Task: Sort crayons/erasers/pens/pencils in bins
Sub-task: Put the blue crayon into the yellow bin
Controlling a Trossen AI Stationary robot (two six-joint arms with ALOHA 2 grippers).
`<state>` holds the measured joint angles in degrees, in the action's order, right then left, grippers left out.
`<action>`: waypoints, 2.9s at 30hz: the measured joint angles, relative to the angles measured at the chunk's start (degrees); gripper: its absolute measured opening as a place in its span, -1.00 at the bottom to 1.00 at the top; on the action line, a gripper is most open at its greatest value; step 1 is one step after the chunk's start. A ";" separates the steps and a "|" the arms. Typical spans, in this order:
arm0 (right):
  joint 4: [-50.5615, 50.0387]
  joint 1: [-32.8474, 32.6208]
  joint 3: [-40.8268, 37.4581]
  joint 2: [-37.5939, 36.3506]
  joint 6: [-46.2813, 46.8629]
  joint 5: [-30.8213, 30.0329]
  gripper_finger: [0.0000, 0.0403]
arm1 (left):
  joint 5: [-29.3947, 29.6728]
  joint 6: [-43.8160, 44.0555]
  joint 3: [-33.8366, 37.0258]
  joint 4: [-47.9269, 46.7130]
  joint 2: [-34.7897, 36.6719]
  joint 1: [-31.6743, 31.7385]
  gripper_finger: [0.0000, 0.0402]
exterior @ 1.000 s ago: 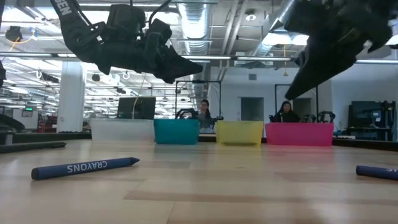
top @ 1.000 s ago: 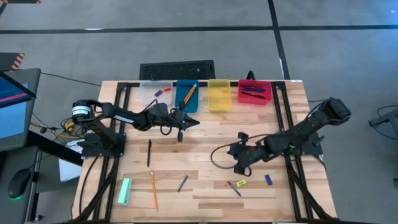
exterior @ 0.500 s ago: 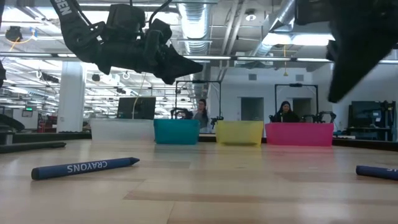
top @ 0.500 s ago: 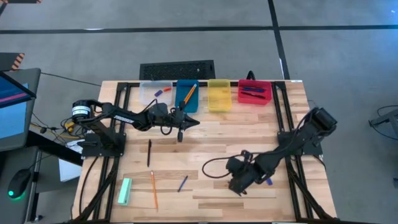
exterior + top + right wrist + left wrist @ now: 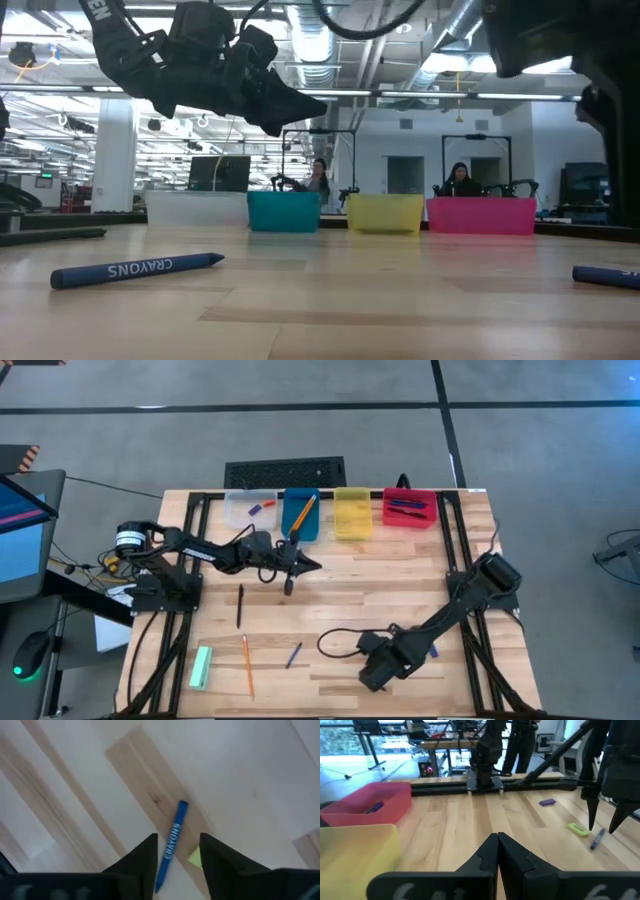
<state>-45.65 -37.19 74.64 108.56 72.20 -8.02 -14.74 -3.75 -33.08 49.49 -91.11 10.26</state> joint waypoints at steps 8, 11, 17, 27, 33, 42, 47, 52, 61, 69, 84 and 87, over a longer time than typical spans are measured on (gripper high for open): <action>-11.09 0.15 9.70 8.42 2.62 0.69 -0.18 | 0.00 -0.04 0.00 -1.22 0.00 -1.66 -1.00; -11.40 0.19 10.82 9.90 3.28 0.70 -0.22 | 0.00 -0.07 0.00 -1.24 0.00 -1.92 -1.00; -10.69 0.47 10.94 9.91 4.38 0.73 -0.27 | 0.00 -0.26 0.00 -1.63 0.00 -2.01 -1.00; -5.42 0.55 7.62 9.87 5.02 0.91 -0.34 | 0.00 -0.24 0.00 -2.13 0.00 -2.01 -1.00; -5.72 0.93 6.85 9.72 5.84 1.34 -0.41 | 0.02 -0.22 0.00 -2.18 0.00 -2.01 -1.00; -5.96 1.77 6.96 11.34 3.92 1.88 -0.57 | -0.02 1.75 0.00 -2.95 1.29 -2.01 -1.00; -5.83 1.70 6.88 11.44 2.81 1.95 -0.65 | 0.27 1.65 1.17 -4.51 4.72 -1.99 -1.00; -5.88 1.77 6.87 11.49 0.85 1.95 -0.72 | 3.08 0.94 5.51 -1.96 10.35 -1.95 -1.00; -7.33 2.21 9.44 11.73 -2.26 2.23 -0.84 | 3.42 -0.05 10.77 1.31 17.60 -1.19 -1.00; -9.21 2.89 12.10 12.12 -3.28 1.86 -0.86 | 3.01 -0.03 10.78 0.97 20.75 -1.16 -1.00; -20.52 3.22 19.51 10.12 -10.16 -6.10 -0.89 | 3.32 -0.49 10.78 0.16 20.81 0.62 -1.00; -21.33 4.29 19.48 7.49 -15.06 -10.03 -0.91 | 3.30 0.45 10.78 -0.64 20.79 1.05 -1.00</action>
<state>-66.98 -32.90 94.13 116.06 57.14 -18.04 -11.44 -3.29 -22.31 48.85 -70.32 11.32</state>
